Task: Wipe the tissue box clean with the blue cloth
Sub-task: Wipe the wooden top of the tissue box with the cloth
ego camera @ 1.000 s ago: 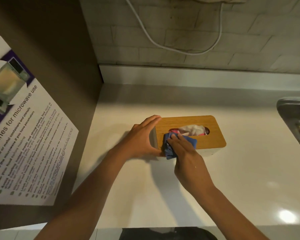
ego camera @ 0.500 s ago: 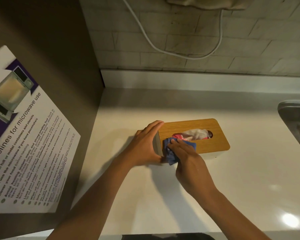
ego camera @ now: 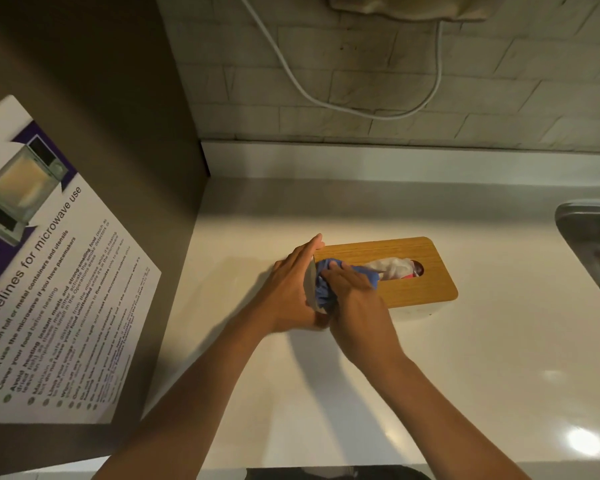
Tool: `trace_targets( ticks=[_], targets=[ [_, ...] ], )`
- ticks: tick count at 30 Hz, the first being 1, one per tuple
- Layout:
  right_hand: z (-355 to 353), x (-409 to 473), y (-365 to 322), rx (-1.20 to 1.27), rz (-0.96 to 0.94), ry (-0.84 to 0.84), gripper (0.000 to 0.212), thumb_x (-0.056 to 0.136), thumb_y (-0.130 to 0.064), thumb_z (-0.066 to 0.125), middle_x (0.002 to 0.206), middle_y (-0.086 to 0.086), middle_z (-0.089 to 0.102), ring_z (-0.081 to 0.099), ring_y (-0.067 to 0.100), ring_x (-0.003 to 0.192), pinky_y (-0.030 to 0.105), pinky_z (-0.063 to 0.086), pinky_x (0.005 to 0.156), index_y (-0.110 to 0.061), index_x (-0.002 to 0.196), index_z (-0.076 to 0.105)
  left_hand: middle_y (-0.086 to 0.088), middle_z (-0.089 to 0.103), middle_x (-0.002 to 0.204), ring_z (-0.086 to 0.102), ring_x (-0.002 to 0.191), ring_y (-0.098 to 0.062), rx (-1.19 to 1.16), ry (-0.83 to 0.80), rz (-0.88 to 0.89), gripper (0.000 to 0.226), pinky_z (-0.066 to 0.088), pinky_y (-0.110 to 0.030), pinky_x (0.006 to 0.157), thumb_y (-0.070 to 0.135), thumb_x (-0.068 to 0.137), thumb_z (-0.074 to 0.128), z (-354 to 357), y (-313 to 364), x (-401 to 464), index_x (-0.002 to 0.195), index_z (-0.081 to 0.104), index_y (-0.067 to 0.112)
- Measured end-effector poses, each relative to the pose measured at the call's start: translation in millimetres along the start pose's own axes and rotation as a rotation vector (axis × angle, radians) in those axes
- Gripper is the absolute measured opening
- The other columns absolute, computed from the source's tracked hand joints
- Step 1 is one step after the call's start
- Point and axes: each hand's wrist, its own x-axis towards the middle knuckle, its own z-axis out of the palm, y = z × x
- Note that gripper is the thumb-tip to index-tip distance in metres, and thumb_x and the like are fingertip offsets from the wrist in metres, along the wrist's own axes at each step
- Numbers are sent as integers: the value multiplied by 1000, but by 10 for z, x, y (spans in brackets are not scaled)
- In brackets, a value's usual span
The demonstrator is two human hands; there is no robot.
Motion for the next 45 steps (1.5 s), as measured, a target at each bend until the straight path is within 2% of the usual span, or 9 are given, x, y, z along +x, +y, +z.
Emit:
trace_targets(
  ticks=[7, 16, 21, 25, 29, 34, 37, 41, 45],
  targets=[
    [-42, -188, 112, 2, -7, 38, 60, 57, 19, 70, 113, 12, 68, 62, 34, 110, 37, 57, 72, -5, 112, 69, 24, 26, 160, 32, 140, -2, 35, 41, 21, 140, 34, -37, 115, 56, 52, 92, 13, -7, -24, 160, 4, 39],
    [42, -135, -17, -39, 0, 28, 53, 60, 9, 78, 113, 12, 68, 62, 33, 111, 37, 55, 81, -4, 110, 70, 10, 28, 163, 33, 147, -13, -70, 6, 42, 142, 34, -45, 120, 39, 58, 98, 18, -56, -1, 163, 3, 27],
    [49, 303, -56, -100, -56, 49, 37, 85, -1, 59, 127, 11, 60, 49, 26, 124, 34, 43, 101, -5, 122, 60, 21, 33, 153, 36, 139, 9, -125, 14, 34, 148, 33, -19, 115, 35, 55, 100, 51, -49, 27, 163, -1, 24],
    [16, 116, -67, -112, -30, 21, 34, 73, 0, 71, 107, 8, 68, 61, 26, 105, 31, 50, 85, -8, 105, 68, 18, 31, 154, 35, 131, 21, -171, -16, 58, 146, 32, -1, 104, 25, 60, 100, 38, -97, 33, 162, -4, 24],
    [38, 99, -117, -136, -55, 44, 34, 66, -3, 79, 100, 9, 69, 64, 27, 98, 33, 53, 80, -6, 99, 69, 9, 29, 160, 40, 140, 4, -286, -58, 15, 138, 38, -20, 112, 33, 65, 94, 43, -71, 47, 159, -7, 27],
    [103, 332, -90, -147, 2, 26, 28, 88, -10, 57, 117, 8, 62, 52, 25, 117, 32, 43, 95, -7, 115, 62, 22, 27, 154, 32, 143, 6, -284, -80, -17, 144, 29, -10, 111, 72, 59, 80, 64, -35, 43, 161, -8, 19],
    [132, 188, -118, -183, -38, 11, 33, 83, -9, 65, 119, 12, 64, 54, 28, 119, 35, 42, 100, -4, 116, 63, 19, 15, 164, 19, 147, 4, -88, 9, 14, 137, 32, -31, 121, 42, 62, 90, 56, -27, -15, 161, -5, 38],
    [-160, 566, -34, -3, 0, 18, 15, 89, -5, 56, 95, 1, 66, 62, 16, 88, 29, 51, 85, -14, 99, 65, 33, 25, 151, 31, 135, 17, -87, -10, 23, 150, 29, -8, 107, 37, 58, 99, 42, 12, -19, 158, -12, 40],
    [-640, 692, 208, 261, 123, 197, 33, 85, 7, 53, 92, -3, 67, 59, 9, 80, 6, 43, 68, -10, 108, 68, 26, 17, 158, 28, 139, -4, 27, -2, -8, 146, 34, -37, 113, 62, 56, 91, -29, 100, -64, 155, -16, 51]
  ],
)
